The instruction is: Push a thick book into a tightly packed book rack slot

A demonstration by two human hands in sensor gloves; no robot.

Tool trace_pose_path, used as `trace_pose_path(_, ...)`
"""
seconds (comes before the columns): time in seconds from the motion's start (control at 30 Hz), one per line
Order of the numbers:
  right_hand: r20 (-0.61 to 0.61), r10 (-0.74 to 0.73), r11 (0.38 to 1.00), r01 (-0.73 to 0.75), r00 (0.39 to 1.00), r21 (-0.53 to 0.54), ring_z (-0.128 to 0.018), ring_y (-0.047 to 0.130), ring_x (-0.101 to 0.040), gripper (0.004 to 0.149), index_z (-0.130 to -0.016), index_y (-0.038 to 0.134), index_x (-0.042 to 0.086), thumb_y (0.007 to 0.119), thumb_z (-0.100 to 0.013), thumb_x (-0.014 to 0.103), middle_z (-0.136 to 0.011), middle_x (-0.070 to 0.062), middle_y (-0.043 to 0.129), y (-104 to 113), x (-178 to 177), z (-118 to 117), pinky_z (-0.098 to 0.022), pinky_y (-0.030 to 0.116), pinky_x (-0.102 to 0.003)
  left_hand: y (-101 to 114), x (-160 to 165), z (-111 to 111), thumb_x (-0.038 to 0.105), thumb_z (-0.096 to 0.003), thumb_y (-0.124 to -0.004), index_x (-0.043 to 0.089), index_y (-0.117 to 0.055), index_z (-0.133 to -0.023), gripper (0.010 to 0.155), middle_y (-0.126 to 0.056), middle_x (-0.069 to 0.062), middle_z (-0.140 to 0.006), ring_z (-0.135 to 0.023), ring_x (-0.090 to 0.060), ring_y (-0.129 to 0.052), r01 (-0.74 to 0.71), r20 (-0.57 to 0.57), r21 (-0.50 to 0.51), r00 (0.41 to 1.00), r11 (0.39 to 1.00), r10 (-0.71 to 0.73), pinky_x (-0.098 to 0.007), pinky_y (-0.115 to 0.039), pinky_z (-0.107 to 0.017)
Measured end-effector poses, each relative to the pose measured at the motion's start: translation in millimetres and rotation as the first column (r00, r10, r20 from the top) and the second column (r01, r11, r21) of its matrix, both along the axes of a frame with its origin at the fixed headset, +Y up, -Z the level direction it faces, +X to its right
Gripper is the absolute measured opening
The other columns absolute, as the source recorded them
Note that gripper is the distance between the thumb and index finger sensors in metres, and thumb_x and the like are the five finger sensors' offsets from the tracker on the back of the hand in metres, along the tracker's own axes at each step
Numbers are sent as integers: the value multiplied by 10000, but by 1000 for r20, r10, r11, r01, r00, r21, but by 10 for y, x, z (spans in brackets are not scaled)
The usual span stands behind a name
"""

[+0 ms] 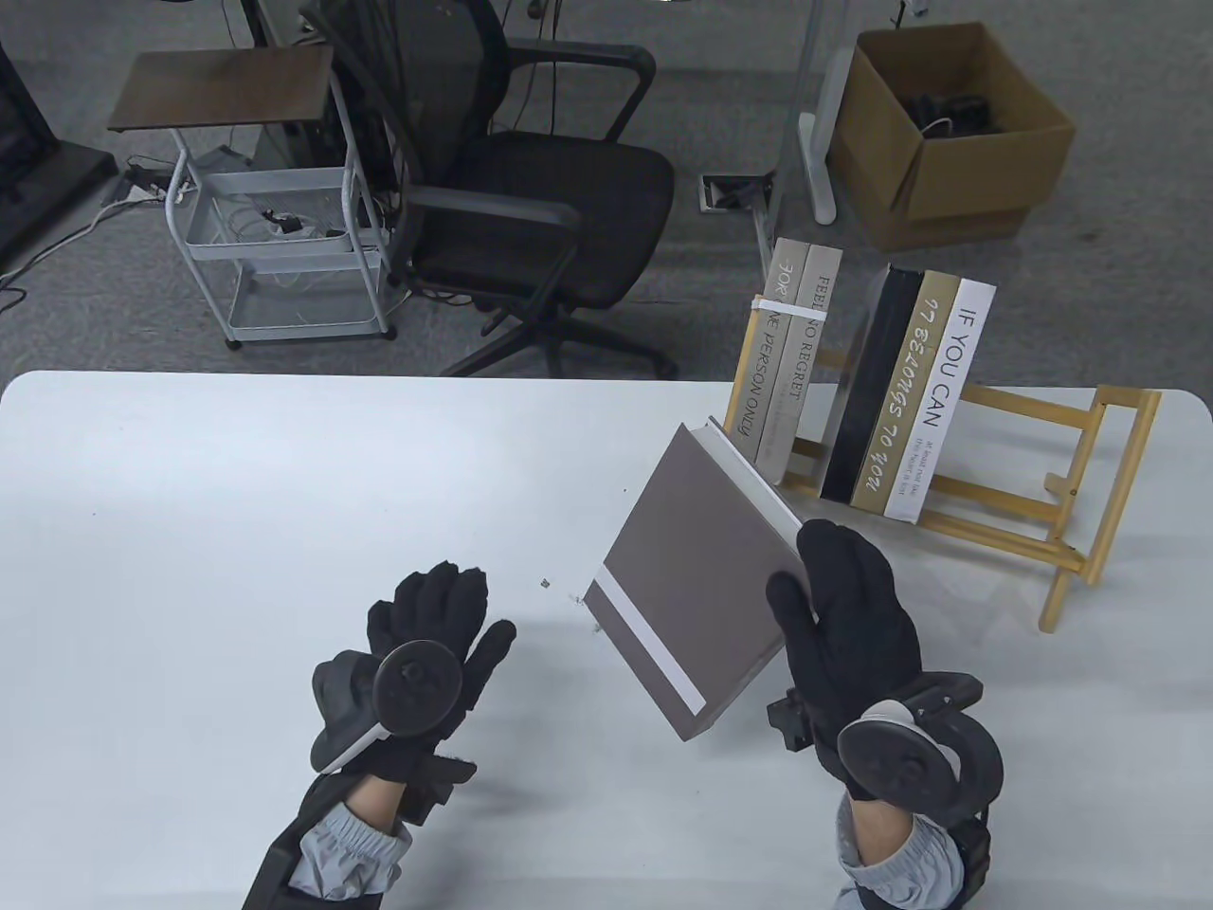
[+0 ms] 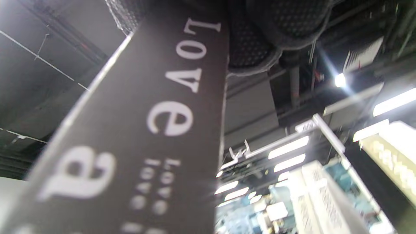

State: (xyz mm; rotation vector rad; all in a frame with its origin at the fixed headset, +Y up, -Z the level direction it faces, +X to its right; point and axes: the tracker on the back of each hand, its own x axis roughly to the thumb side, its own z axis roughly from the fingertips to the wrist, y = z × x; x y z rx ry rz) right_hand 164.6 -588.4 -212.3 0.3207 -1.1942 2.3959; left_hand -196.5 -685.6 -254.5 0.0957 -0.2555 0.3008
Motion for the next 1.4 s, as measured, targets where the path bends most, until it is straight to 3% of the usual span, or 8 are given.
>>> trace_pose_path(0.3,270,184,974,-212,945,79,-492,927,-315,559,-1044,700,-29,698,-650,368,-917,-340,762,741,-203,-196,-403,802,-371,-25,45,0,571,-710,-522,145,-413,-1237,686,-381,-292,-1277,-1108,-641,-367,43,11,-23,999,999,-43,-830,-342,-722)
trace_pose_path(0.57,496,379,906,-422,782,-26,-470,934,-302,558,-1035,701,-45,680,-657,365,-905,-345,765,1231,-465,-624,-382,809,-358,-68,80,-10,579,-710,-517,163,-407,-1241,684,-363,-291,-1283,-1107,-649,-338,68,16,-62,998,996,-67,-838,-314,-714)
trace_pose_path(0.73,576,422,877,-477,700,-63,-476,932,-294,558,-1042,689,-40,663,-663,369,-911,-339,755,1455,-529,-836,-386,807,-352,-80,98,-12,582,-710,-512,167,-403,-1242,683,-356,-291,-1285,-1109,-648,-333,77,22,-66,997,995,-76,-838,-310,-714)
trace_pose_path(1.0,647,453,853,-508,613,-116,-484,927,-281,561,-1052,665,-37,639,-671,373,-915,-331,745,1575,-570,-1125,-392,805,-342,-67,69,-14,580,-710,-512,170,-402,-1242,680,-354,-292,-1285,-1107,-649,-334,63,11,-60,998,996,-63,-837,-309,-714)
trace_pose_path(1.4,691,453,859,-485,564,-167,-487,925,-276,560,-1054,657,-34,630,-674,375,-917,-325,740,1508,-441,-1346,-396,804,-337,-68,53,-20,579,-711,-509,173,-404,-1241,677,-356,-291,-1284,-1108,-646,-337,59,3,-58,998,997,-59,-834,-314,-717)
